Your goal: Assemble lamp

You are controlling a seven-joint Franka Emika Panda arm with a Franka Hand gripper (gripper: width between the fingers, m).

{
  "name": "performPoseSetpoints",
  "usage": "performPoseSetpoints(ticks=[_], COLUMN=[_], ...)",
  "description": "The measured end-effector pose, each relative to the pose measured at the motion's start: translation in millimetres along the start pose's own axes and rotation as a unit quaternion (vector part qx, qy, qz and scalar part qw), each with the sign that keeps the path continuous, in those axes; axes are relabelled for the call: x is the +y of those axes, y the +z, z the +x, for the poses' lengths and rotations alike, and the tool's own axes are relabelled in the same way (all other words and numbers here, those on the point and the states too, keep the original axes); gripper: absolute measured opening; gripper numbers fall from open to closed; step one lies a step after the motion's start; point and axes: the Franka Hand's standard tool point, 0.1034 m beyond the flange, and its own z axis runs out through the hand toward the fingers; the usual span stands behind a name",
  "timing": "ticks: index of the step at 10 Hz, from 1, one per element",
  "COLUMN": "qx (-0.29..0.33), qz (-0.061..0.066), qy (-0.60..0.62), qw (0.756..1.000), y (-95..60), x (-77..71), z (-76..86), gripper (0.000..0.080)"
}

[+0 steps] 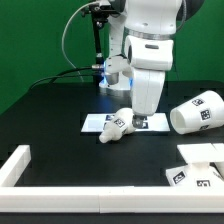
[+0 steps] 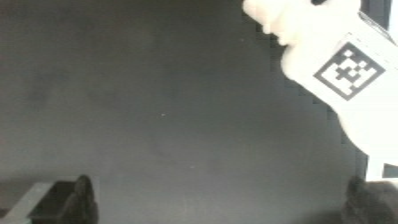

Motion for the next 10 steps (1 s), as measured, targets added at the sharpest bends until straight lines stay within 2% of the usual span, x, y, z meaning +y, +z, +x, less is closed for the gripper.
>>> performPoseSetpoints(ticks=[1, 2, 4, 5, 8, 10], qx=[0.0, 0.0, 0.0, 0.003, 0.001, 0.014], qz=[0.001, 0.005, 0.026, 0.03, 0.031, 0.031], qy=[-0.009, -0.061, -0.127, -0.134, -0.149, -0.253], qw=[1.0, 0.998, 0.992, 0.991, 0.988, 0.967], y=[0.3, 0.3, 3.2, 2.1, 3.7, 2.5], x=[-1.6, -11.1, -24.5, -26.3, -26.6, -32.6], z=[-0.2, -1.1, -7.1, -10.6, -11.6, -11.1], gripper=[0.0698, 0.0698, 0.0698, 0.0698, 0.0698, 0.0698])
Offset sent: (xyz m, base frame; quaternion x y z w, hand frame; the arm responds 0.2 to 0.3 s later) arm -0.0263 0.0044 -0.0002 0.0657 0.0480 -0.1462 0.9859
